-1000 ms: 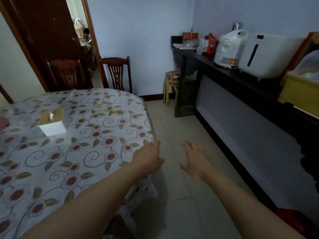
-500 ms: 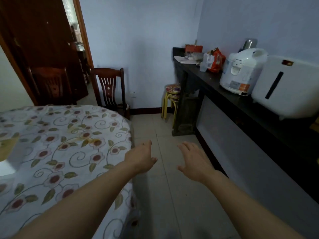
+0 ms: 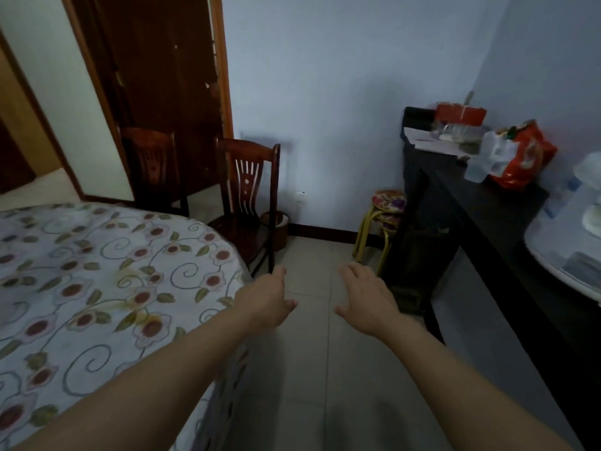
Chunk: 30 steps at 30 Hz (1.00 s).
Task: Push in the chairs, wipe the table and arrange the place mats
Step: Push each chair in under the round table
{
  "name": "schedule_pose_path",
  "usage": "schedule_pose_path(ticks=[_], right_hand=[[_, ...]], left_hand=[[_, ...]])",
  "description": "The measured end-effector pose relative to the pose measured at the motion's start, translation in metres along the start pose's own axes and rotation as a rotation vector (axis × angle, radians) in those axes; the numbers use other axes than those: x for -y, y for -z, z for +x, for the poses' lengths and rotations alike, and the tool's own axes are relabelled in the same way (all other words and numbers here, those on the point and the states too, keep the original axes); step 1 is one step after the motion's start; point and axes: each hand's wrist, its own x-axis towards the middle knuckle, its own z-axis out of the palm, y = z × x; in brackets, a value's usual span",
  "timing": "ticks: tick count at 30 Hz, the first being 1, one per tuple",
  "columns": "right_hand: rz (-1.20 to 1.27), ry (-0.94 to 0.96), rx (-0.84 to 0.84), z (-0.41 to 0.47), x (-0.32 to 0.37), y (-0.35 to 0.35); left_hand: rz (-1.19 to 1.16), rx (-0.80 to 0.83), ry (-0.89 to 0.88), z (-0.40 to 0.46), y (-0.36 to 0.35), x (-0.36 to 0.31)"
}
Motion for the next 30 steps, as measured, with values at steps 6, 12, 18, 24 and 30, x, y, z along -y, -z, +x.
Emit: schedule_pose_path(ticks=[6,12,18,24,30], right_hand=[[0.024,0.102,0.036,0.134,-0.044,-0.007],[0.022,0.123,0.062,0.274,-0.084,-0.011],[0.021,0.144,0.058,0.405,-0.124,0.0],[0.044,0.221,0.062,0.548,-0.17,-0.004],[0.017,0.374,0.108,0.699,-0.212,0.0]], left_hand=[[-0.036,-0.046,0.11,0.121,0.017,0.004],[-0.071,-0.055,0.13,0.267,0.025,0.01],[-0.12,-0.032,0.127,0.396,0.057,0.01],[-0.106,-0.08,0.18,0.531,0.068,0.007],[-0.133,-0.14,0.337,0.655,0.075,0.008]])
